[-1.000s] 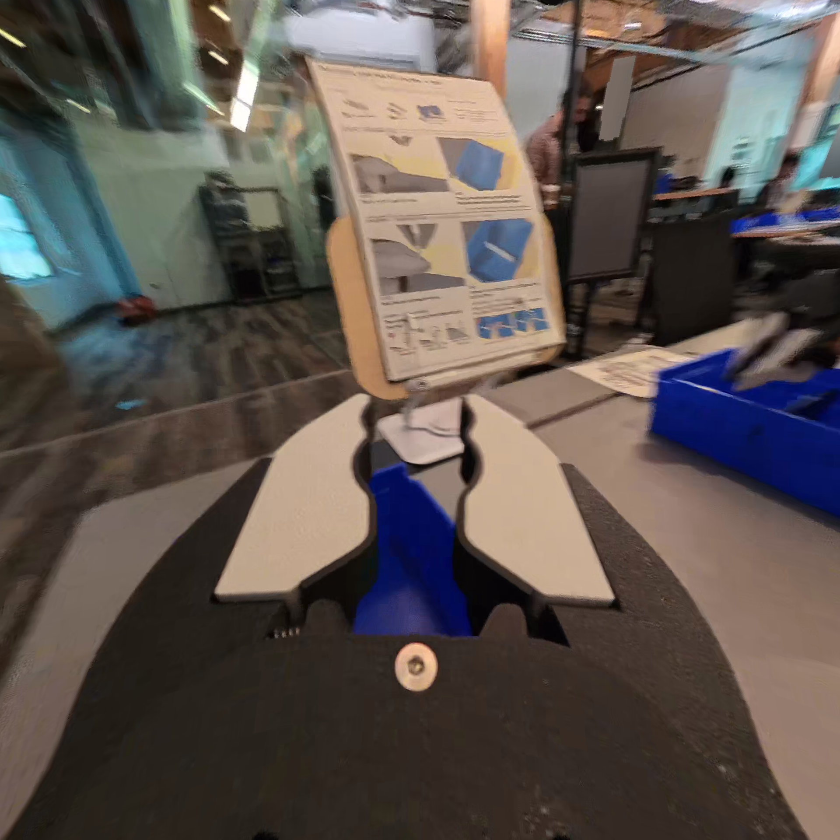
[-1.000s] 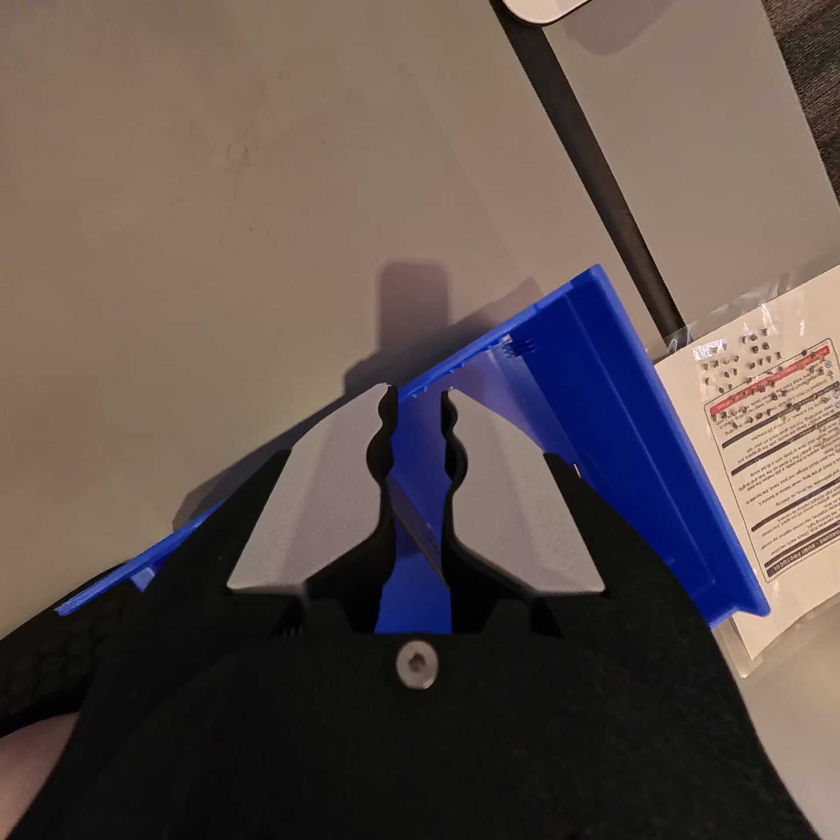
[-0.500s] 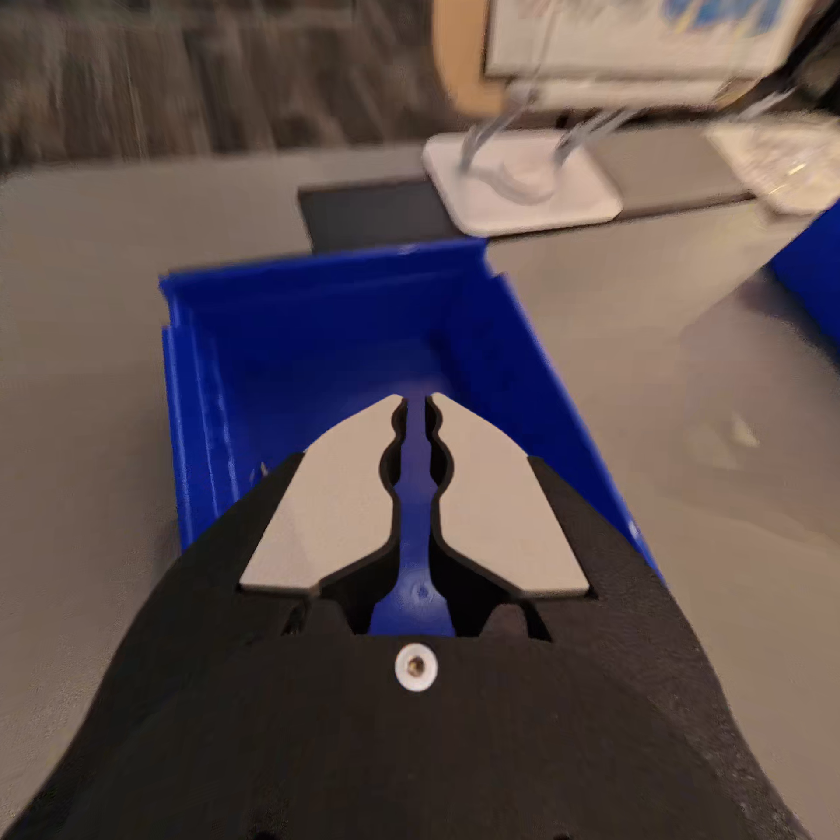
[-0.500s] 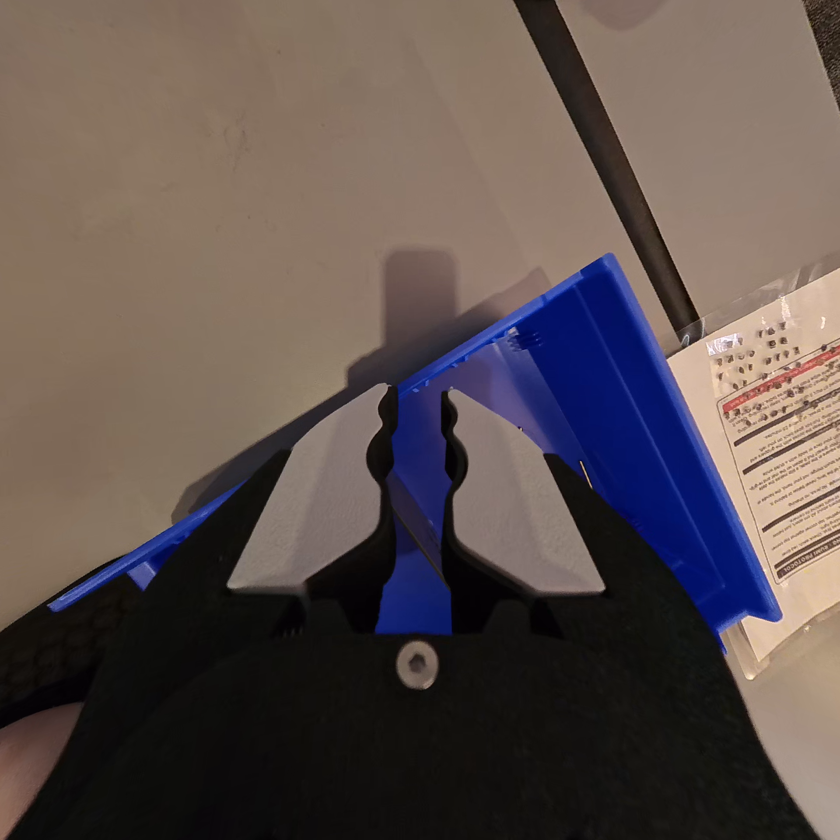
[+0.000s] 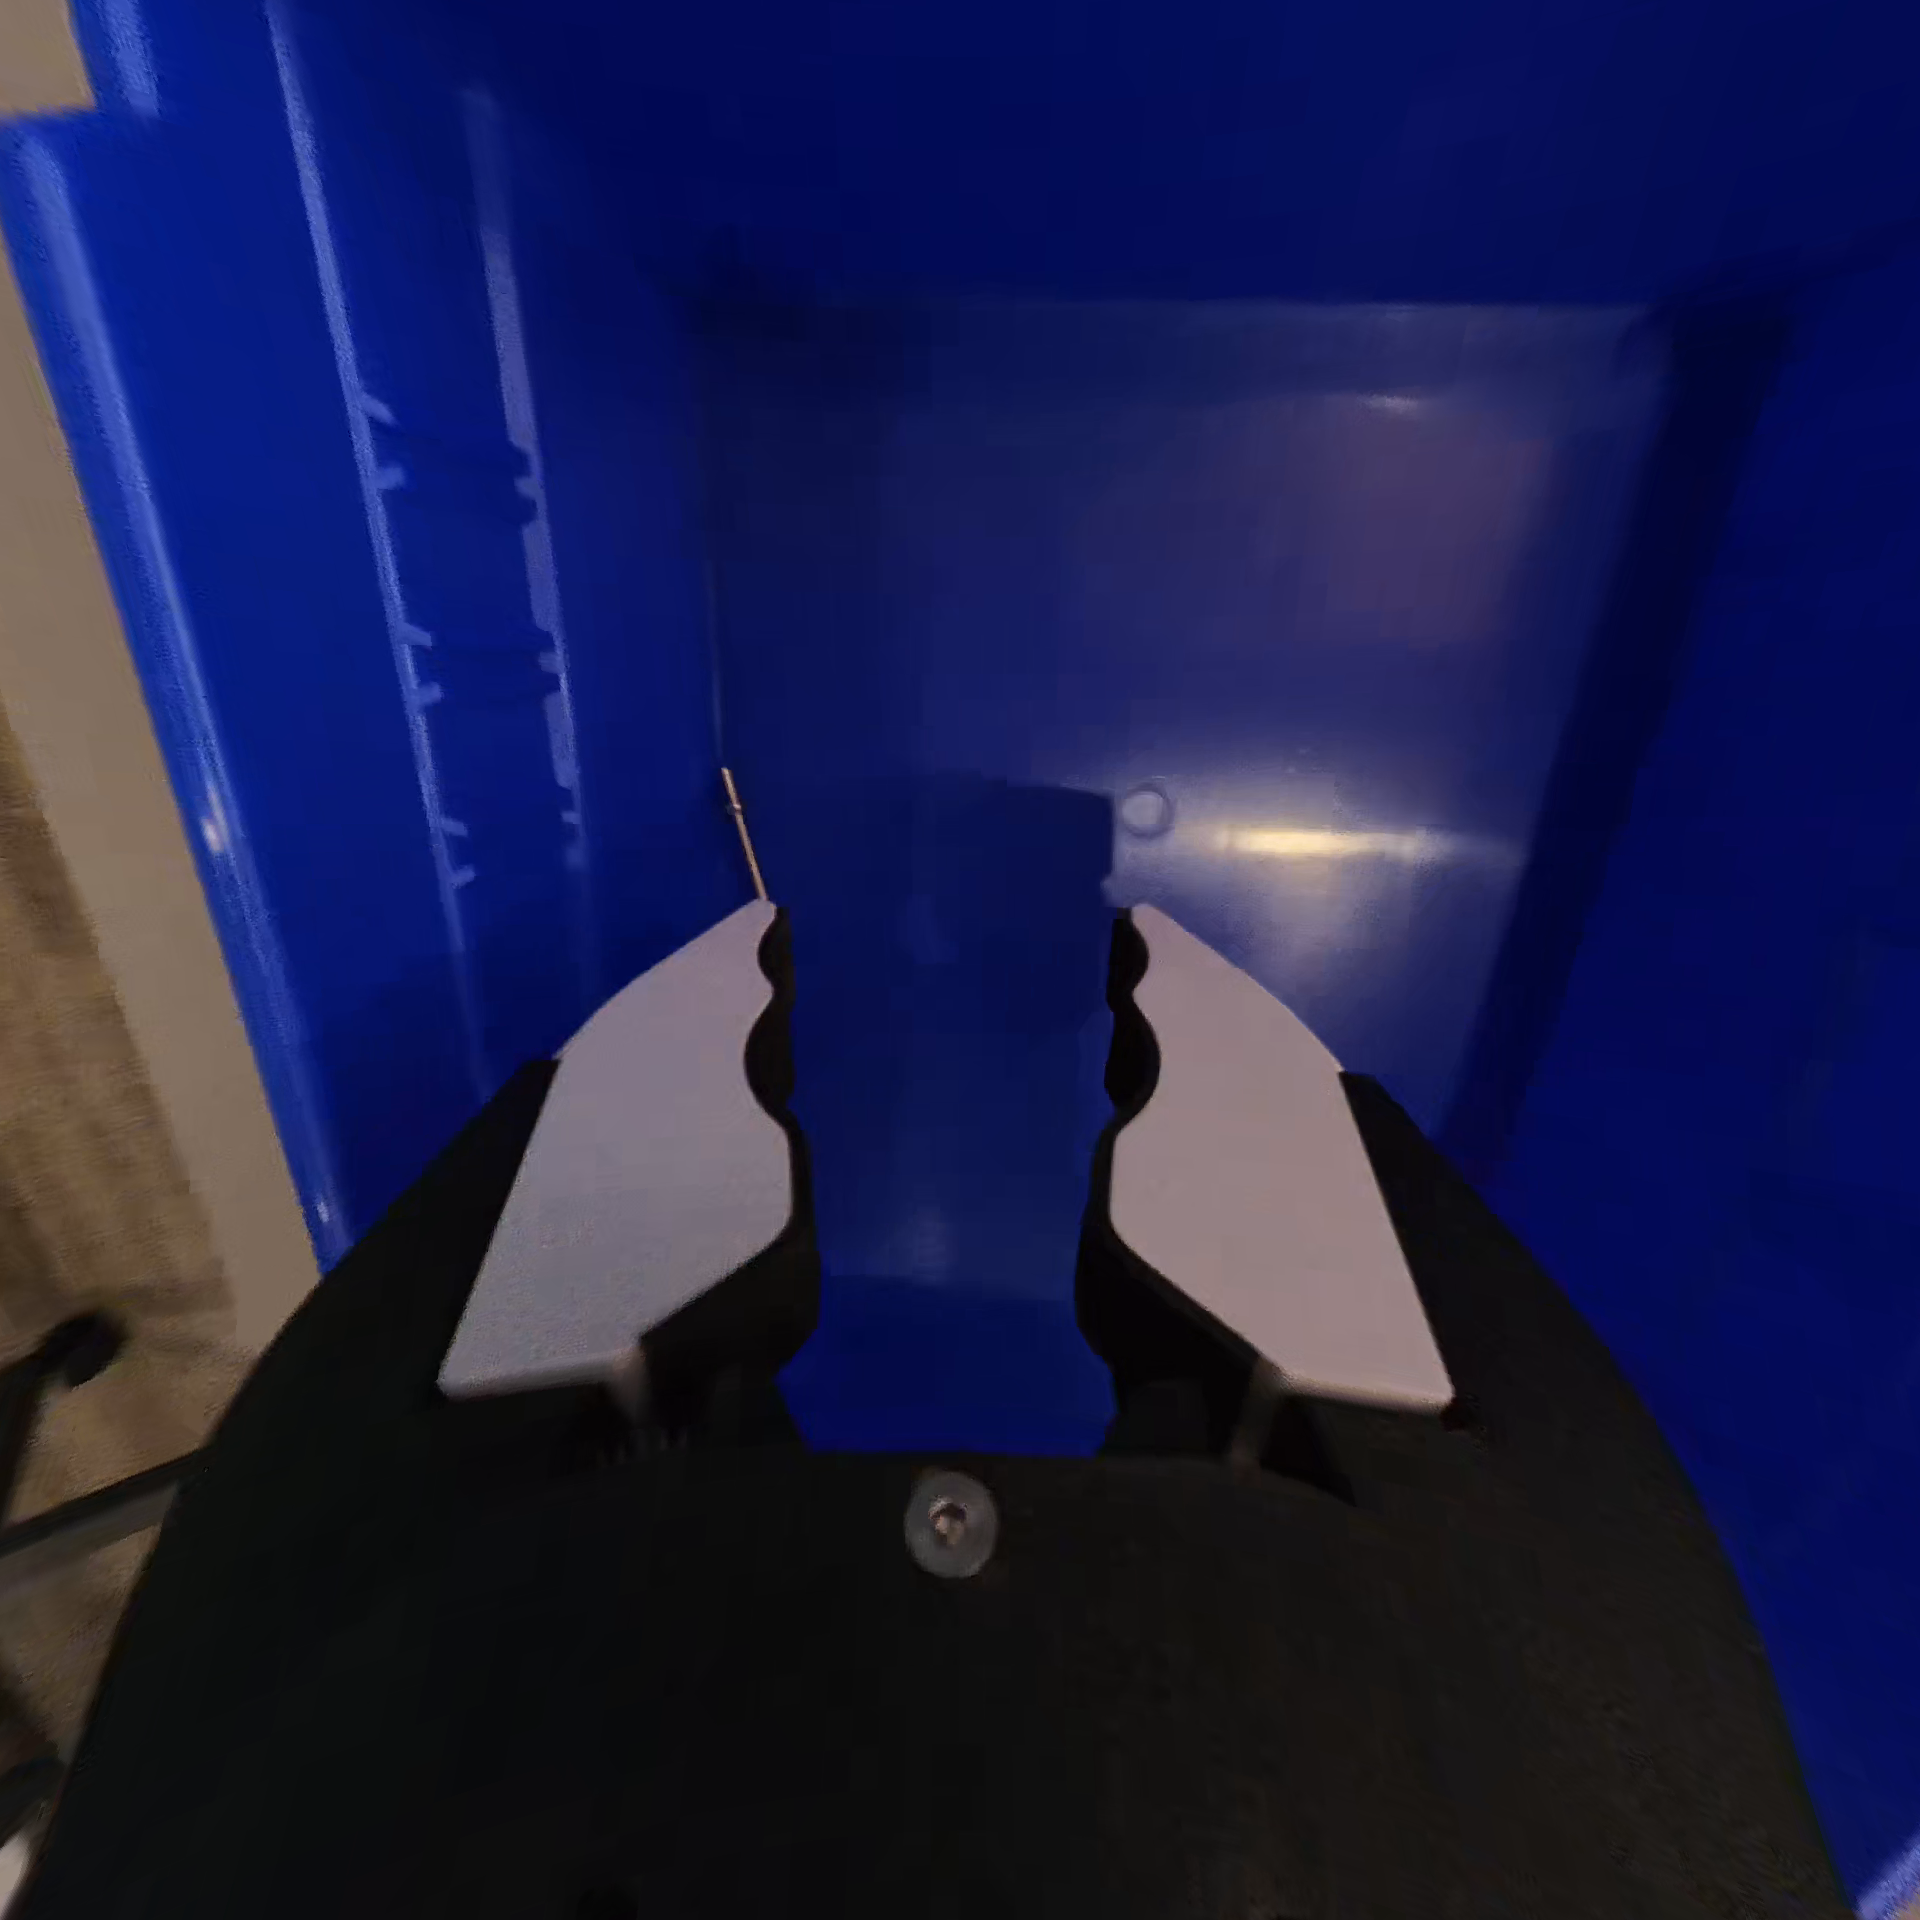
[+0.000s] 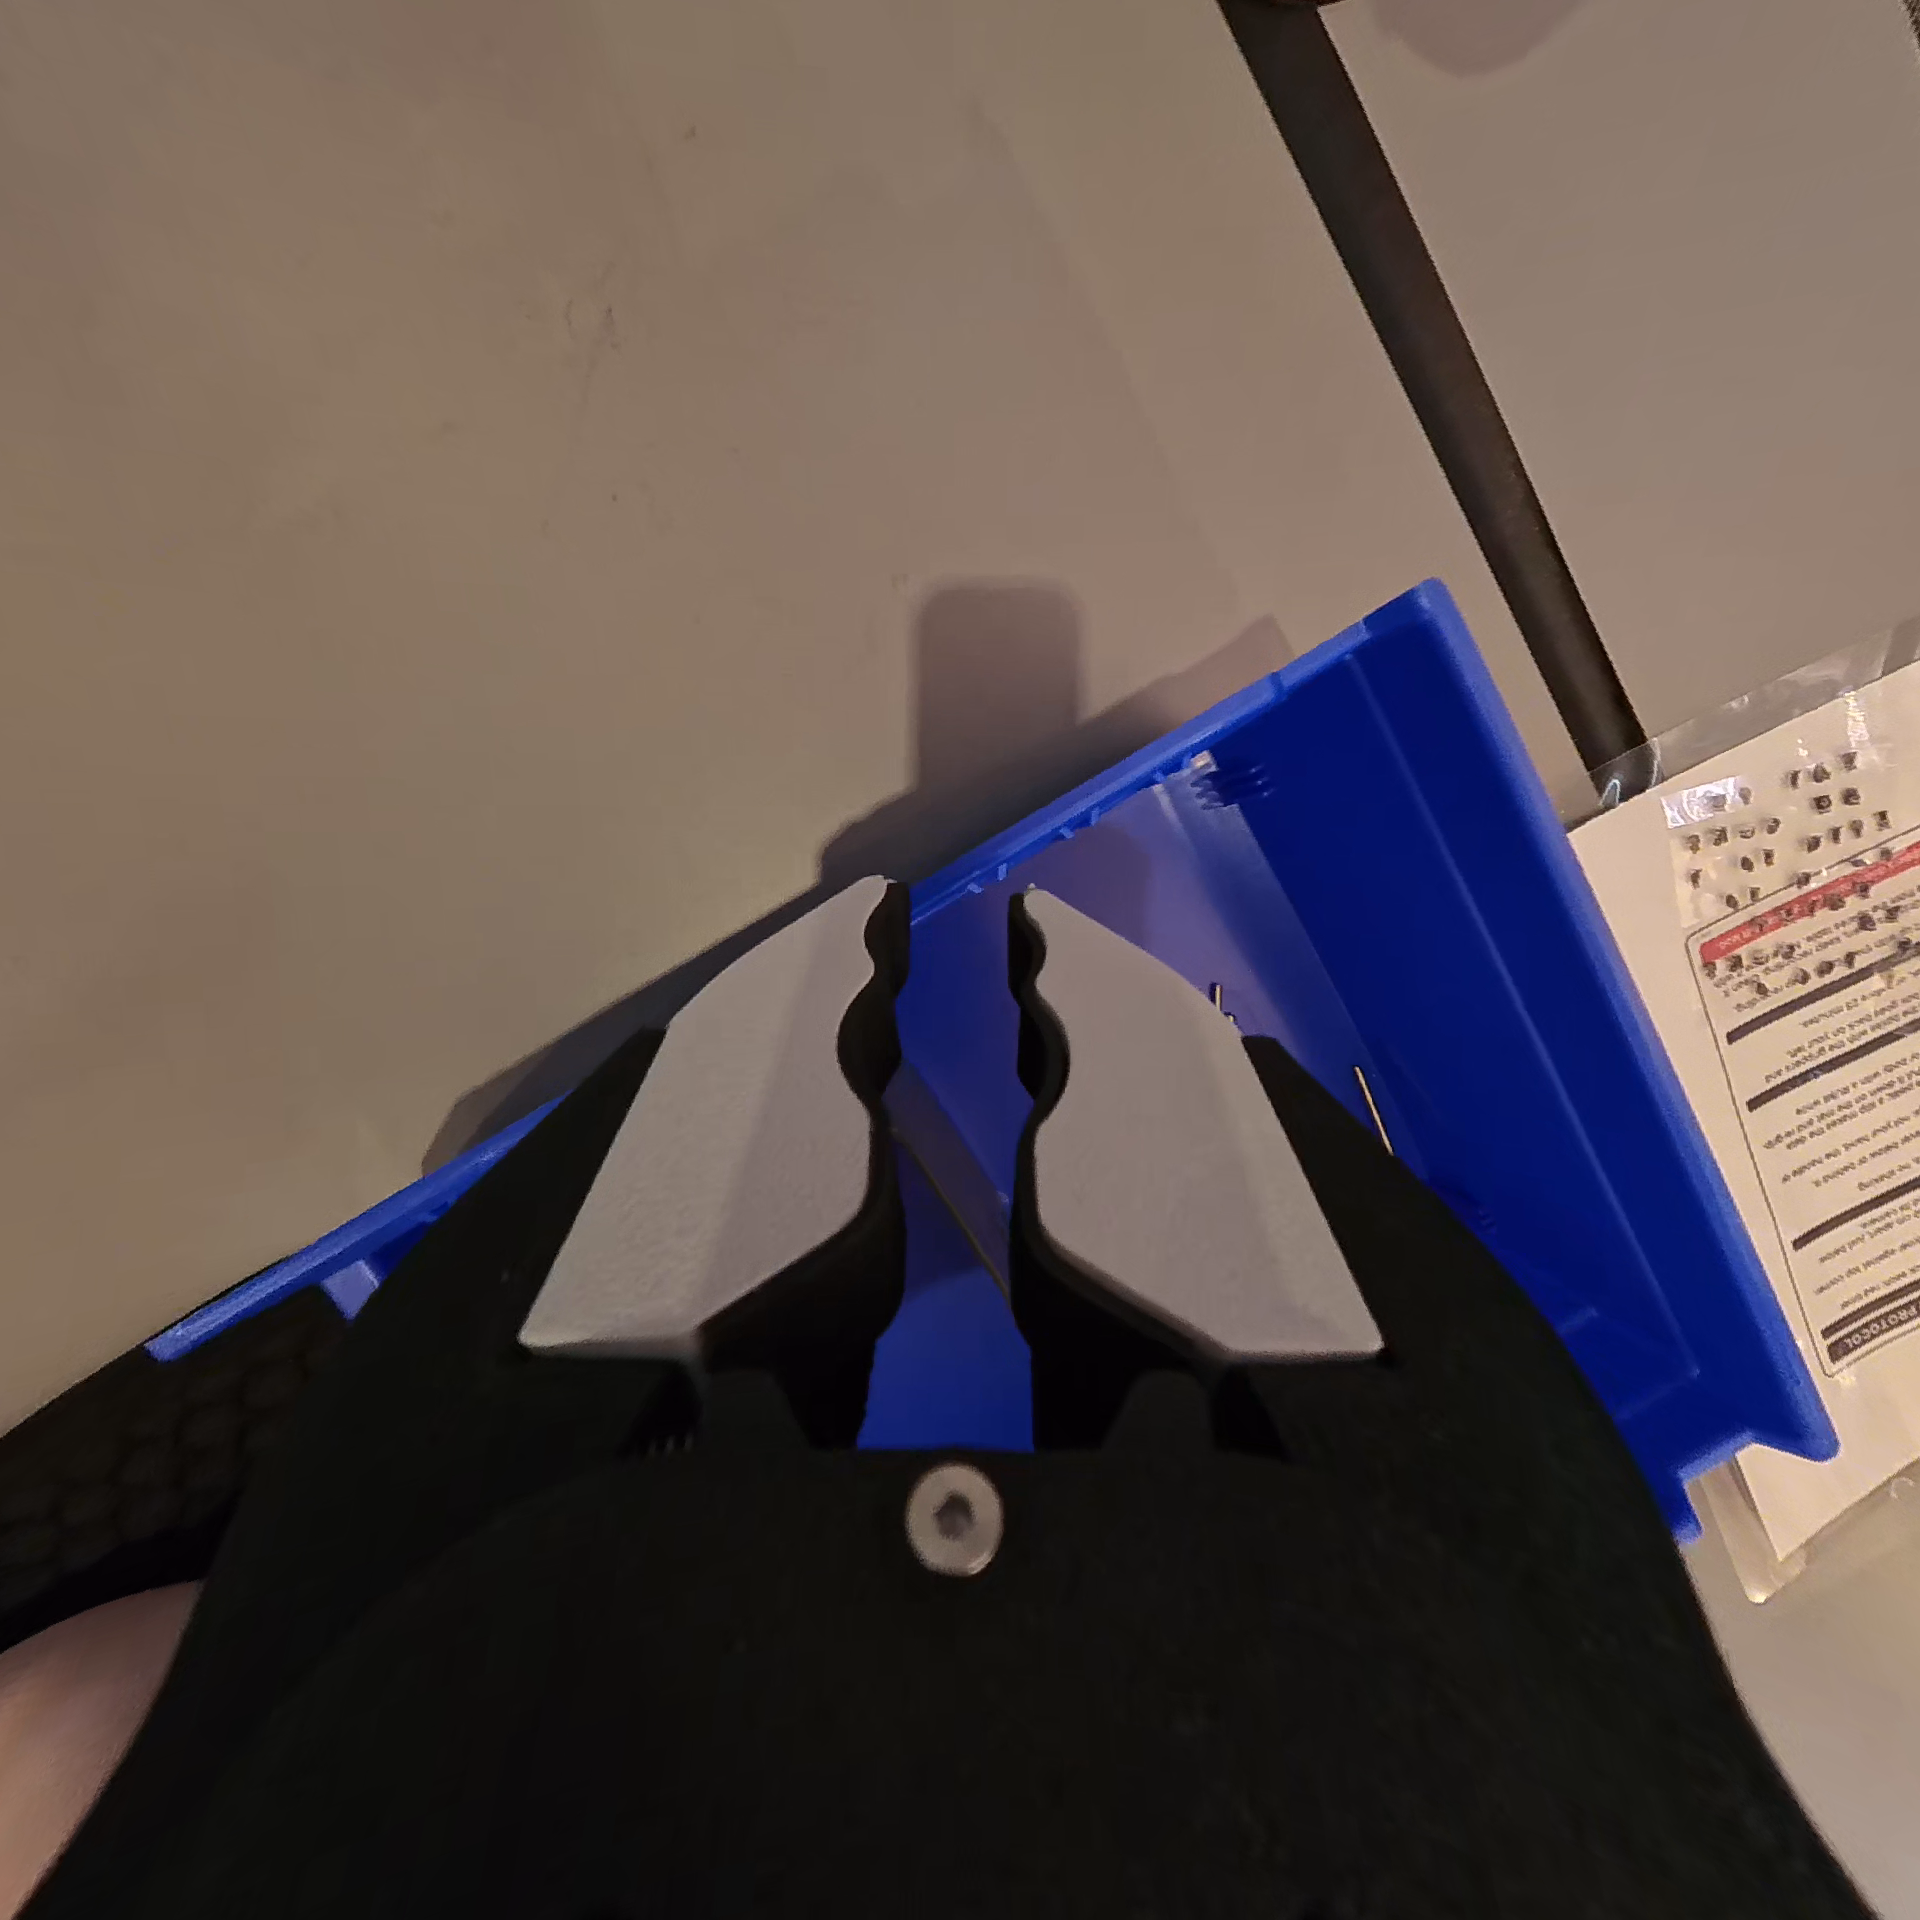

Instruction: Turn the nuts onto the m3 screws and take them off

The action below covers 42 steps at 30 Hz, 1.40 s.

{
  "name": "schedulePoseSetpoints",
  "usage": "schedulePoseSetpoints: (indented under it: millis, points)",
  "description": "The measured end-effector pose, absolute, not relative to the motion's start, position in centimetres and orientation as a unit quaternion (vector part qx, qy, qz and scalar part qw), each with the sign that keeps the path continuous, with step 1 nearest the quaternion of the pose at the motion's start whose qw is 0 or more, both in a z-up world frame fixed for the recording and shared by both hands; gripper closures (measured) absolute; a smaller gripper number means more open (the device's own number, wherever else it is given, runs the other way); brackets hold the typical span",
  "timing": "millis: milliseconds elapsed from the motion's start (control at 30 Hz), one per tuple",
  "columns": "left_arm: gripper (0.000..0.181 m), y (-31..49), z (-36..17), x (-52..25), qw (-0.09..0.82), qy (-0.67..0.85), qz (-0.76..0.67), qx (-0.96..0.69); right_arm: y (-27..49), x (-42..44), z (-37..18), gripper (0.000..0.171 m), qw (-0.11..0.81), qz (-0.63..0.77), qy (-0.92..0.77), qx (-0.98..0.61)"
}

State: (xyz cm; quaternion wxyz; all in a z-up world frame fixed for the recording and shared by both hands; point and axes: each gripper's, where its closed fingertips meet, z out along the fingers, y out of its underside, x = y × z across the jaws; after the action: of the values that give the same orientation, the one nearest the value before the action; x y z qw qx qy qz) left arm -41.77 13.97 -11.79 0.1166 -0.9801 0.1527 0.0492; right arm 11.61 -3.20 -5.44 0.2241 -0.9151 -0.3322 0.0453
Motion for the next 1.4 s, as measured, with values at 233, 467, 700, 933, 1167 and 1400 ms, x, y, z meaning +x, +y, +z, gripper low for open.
schedulePoseSetpoints:
  millis: [233,467,700,933,1167,1400]
  points:
    - [0.115,14.2,-13.1,-42.6,0.076,0.122,0.088,-0.986,-3.3,11.6,-5.6,0.153,0.221,0.048,-0.333,-0.916]
    - [0.107,14.3,-14.2,-42.9,0.080,0.103,0.080,-0.988,-3.3,11.9,-5.7,0.153,0.218,0.047,-0.328,-0.918]
    - [0.105,14.3,-15.1,-42.7,0.091,0.062,0.023,-0.994,-3.3,11.6,-5.7,0.153,0.216,0.046,-0.333,-0.916]
    - [0.104,14.3,-15.2,-42.6,0.093,0.063,0.018,-0.994,-3.3,11.3,-5.7,0.153,0.215,0.046,-0.338,-0.915]
    - [0.103,14.0,-15.3,-41.6,0.089,0.066,-0.011,-0.994,-3.3,11.2,-5.8,0.153,0.213,0.044,-0.339,-0.915]
    - [0.115,14.5,-15.3,-42.2,0.097,0.050,-0.002,-0.994,-3.3,11.0,-5.9,0.154,0.208,0.040,-0.345,-0.914]
